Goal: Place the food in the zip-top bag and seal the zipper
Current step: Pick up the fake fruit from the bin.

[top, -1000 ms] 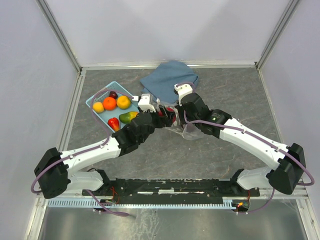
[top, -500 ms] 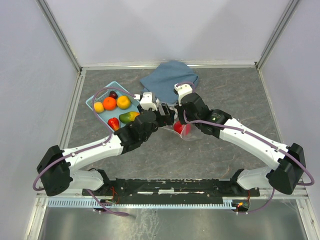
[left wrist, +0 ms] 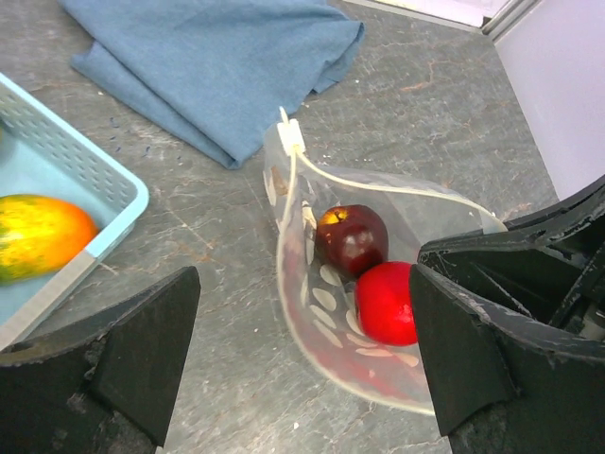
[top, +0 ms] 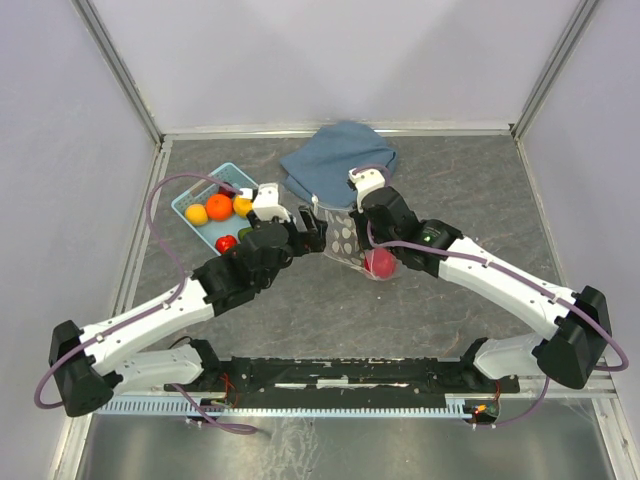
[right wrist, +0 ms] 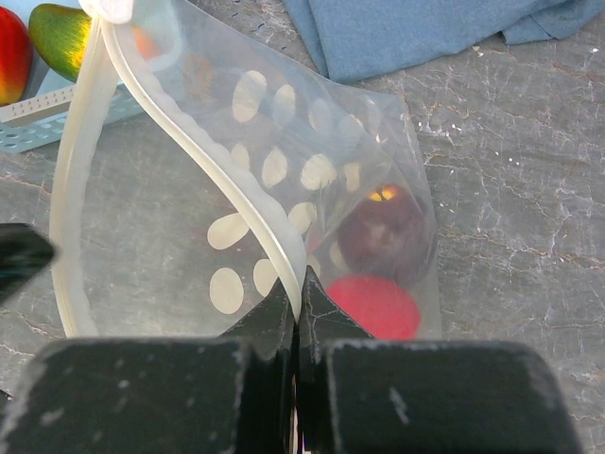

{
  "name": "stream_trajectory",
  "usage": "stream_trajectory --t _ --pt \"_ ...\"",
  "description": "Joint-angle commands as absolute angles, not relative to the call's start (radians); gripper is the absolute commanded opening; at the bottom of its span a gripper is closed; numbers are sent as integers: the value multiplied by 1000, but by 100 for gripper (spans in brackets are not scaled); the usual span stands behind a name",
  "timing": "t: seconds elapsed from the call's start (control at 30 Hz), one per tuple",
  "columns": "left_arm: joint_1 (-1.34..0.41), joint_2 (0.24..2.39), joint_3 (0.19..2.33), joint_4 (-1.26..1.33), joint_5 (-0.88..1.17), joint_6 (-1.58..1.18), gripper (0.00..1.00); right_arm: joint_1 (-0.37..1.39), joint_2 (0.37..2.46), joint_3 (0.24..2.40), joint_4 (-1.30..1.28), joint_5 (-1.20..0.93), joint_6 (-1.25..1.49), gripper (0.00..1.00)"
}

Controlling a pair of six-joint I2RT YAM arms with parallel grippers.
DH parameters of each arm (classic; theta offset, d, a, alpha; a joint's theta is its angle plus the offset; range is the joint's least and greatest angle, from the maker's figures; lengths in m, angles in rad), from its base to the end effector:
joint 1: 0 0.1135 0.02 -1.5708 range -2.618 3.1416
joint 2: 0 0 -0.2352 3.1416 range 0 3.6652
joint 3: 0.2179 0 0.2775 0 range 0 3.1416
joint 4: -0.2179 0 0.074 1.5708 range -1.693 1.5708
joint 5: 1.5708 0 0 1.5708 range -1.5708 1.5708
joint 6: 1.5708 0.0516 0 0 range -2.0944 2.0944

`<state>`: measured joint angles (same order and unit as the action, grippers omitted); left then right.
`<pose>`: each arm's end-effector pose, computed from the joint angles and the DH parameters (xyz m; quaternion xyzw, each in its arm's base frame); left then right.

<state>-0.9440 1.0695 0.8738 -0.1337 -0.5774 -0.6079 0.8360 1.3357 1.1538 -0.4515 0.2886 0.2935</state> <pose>0.1960 -0.2227 0.2880 -0.0328 0.7965 -0.2252 0.5602 0.2402 0.2439 0.2791 -0.1740 0.8680 0.1309 0.4463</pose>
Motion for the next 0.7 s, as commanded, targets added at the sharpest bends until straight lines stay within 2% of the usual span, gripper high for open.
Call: stream_trajectory --t 0.0,0.27,0.53,0.67 --pt "-941 1009 918 -262 -654 -614 98 839 1297 1150 -396 324 281 2" --pt "-860 970 917 -394 -636 -618 99 840 1251 1129 -373 405 204 2" --pt "-622 997 919 -478 -445 -589 99 838 1190 1086 -297 433 141 3" --pt "-504 1056 937 -519 -380 -552 100 836 1240 1077 -311 478 133 3"
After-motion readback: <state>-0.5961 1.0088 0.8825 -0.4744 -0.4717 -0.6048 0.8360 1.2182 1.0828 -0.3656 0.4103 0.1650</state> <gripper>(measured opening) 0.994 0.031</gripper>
